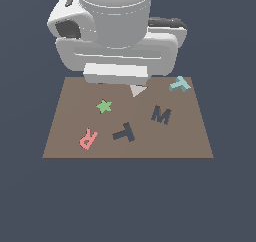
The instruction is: Insert a designated object into the corresponding slot on a board.
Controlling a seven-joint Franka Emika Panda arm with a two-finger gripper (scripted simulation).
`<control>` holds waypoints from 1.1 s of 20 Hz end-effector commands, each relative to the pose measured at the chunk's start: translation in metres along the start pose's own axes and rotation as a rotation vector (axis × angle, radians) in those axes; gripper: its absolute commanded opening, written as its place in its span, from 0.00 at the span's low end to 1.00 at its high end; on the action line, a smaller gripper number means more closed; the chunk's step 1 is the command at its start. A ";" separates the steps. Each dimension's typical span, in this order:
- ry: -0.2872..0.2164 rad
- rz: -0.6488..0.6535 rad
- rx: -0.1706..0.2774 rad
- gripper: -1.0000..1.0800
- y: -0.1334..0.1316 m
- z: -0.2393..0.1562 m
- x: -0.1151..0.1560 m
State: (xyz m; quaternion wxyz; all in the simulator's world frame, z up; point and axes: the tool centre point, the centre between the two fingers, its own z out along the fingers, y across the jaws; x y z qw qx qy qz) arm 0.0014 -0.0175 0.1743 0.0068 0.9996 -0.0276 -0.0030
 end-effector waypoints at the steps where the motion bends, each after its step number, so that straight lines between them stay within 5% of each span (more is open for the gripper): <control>1: 0.000 0.000 0.000 0.96 0.000 0.000 0.000; 10: 0.001 -0.071 0.003 0.96 -0.034 0.019 -0.012; 22: 0.007 -0.339 0.013 0.96 -0.152 0.091 -0.078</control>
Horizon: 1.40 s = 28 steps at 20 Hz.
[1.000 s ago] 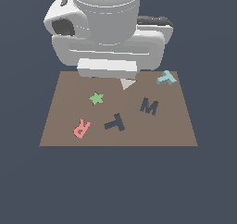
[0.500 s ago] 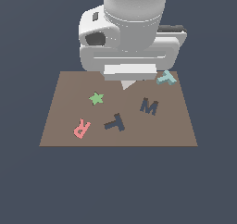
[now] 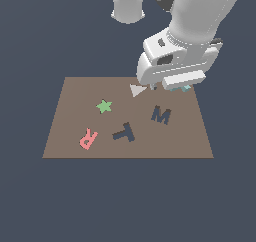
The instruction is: Insert a designated object into the corresponding slot on a board.
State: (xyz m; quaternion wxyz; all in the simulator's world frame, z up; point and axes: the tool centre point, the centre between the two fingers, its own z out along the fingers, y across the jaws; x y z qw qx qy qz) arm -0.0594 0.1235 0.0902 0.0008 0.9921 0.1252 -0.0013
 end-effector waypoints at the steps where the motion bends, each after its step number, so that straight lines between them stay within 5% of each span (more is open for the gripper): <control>1: 0.002 -0.051 0.002 0.96 -0.024 0.014 -0.008; 9: 0.003 -0.135 0.003 0.96 -0.063 0.038 -0.024; 24: 0.003 -0.140 0.001 0.96 -0.065 0.060 -0.025; 25: 0.003 -0.140 0.001 0.00 -0.065 0.060 -0.025; 28: 0.003 -0.140 0.001 0.00 -0.065 0.060 -0.025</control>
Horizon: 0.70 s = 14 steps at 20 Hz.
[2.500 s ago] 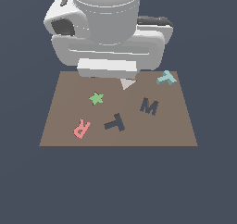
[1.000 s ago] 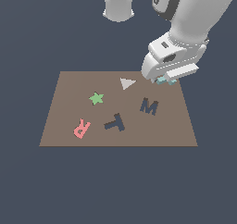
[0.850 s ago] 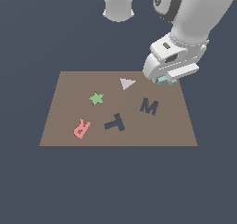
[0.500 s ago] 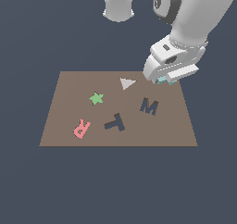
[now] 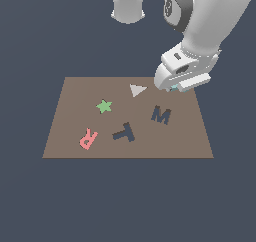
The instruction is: Insert a designated object into the corresponding slot on a board.
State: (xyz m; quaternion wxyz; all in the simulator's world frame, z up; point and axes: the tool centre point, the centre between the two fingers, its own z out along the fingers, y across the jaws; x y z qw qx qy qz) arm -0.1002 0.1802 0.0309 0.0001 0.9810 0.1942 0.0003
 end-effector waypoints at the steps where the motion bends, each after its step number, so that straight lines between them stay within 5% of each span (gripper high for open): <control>1: -0.001 0.000 0.000 0.00 0.000 0.001 0.000; 14: 0.000 0.003 0.000 0.00 0.013 -0.001 0.005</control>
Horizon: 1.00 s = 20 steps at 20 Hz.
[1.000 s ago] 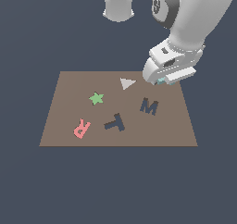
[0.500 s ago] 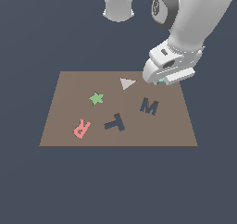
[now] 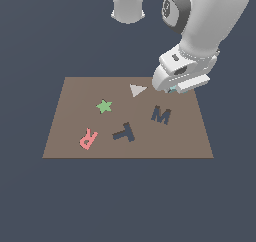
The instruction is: Insert a designated object into the corresponding slot on a board.
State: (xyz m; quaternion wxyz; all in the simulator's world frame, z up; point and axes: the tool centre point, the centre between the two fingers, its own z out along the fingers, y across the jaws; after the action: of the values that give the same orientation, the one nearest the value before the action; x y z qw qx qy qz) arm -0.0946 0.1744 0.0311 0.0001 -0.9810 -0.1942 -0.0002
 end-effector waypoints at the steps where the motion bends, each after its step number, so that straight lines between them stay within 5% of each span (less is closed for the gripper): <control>1: 0.000 0.004 0.000 0.00 0.011 -0.001 0.003; 20: -0.001 0.039 -0.001 0.00 0.180 -0.007 0.062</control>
State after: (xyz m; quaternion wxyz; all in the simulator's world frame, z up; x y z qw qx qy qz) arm 0.0212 0.0423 0.0378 -0.0005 -0.9845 -0.1755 0.0000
